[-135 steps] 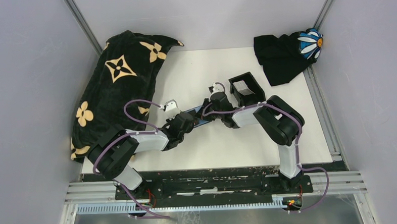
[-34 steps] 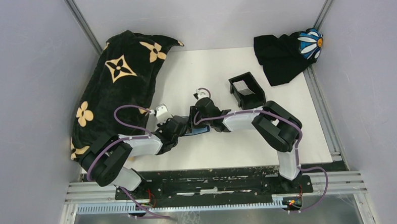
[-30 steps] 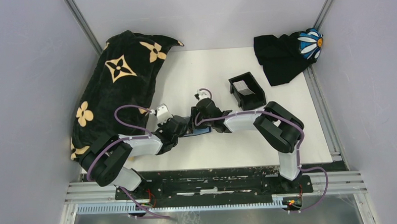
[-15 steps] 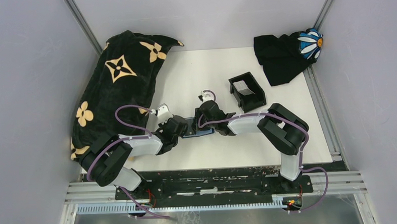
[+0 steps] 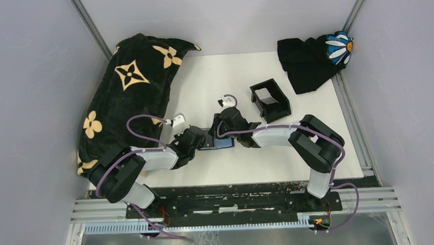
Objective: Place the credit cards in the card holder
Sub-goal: Insert the credit card into the card holder.
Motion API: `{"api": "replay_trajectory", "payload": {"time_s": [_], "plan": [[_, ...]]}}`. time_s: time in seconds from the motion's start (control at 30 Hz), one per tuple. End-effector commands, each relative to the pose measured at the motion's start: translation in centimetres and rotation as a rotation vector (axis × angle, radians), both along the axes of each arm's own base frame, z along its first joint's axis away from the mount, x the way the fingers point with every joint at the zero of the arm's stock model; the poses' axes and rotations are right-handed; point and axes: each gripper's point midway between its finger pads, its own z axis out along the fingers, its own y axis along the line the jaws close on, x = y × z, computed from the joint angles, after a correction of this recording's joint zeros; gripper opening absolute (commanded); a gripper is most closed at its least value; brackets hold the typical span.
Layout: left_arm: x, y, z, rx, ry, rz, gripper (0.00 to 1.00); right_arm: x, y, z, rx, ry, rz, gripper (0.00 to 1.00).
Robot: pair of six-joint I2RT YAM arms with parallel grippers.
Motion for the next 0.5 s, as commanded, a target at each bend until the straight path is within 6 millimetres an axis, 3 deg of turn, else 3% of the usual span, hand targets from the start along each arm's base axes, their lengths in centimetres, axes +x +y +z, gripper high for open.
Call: {"api": "replay_trajectory", "payload": {"time_s": [0.0, 0.27, 0.47], "plan": [[-1.3, -0.1, -1.8, 0.007, 0.064, -0.023, 0.03, 0.8, -1.0, 1.4, -0.012, -0.052, -0.045, 0.2], [-1.6, 0.1, -1.9, 0.004, 0.066, -0.021, 0.03, 0.8, -2.8, -1.6, -0.133, -0.008, -0.089, 0.03], [-1.7, 0.0, -2.1, -0.004, 0.069, -0.028, 0.03, 0.6, -2.6, -2.9, -0.152, 0.022, -0.079, 0.01]]}}
